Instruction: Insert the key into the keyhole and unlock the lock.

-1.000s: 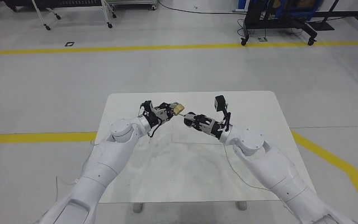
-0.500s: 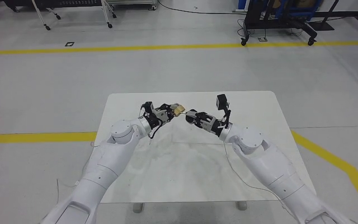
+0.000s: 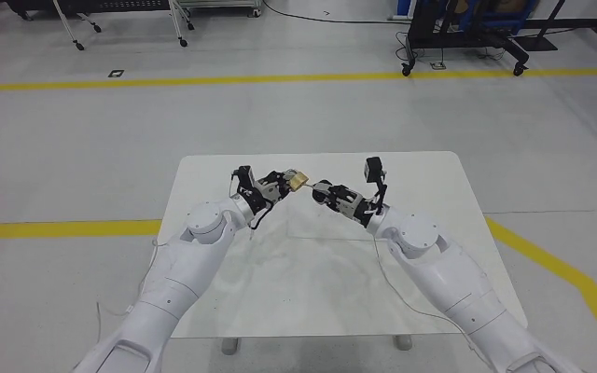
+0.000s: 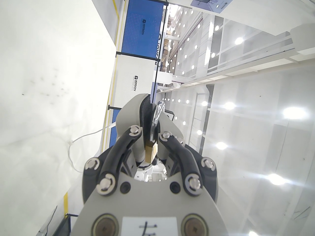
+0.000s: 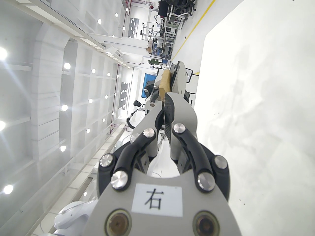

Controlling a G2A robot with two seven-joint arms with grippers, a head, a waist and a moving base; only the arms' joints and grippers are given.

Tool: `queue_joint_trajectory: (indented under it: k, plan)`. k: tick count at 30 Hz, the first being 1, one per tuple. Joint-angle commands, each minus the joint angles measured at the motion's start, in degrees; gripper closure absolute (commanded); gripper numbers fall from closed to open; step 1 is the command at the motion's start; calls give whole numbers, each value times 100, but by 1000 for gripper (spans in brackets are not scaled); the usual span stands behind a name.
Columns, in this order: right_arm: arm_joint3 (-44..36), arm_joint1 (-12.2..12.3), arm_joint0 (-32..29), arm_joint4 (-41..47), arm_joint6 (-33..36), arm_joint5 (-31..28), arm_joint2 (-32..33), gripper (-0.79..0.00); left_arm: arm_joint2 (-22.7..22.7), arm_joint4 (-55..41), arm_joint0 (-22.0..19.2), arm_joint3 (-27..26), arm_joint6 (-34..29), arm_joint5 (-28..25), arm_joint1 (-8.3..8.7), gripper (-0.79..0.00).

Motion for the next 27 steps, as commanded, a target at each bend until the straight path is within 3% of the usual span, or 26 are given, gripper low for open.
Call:
queue_joint_trajectory:
  k: [1,27]
  plan:
    - [17,-16,4,-1,4,24,-12,0,-7,49,6,-14,4,1,-2,0]
    - [170,-195,14,-160,-40,37,98,0,-74,555,36,-44,201,-9,-73,0]
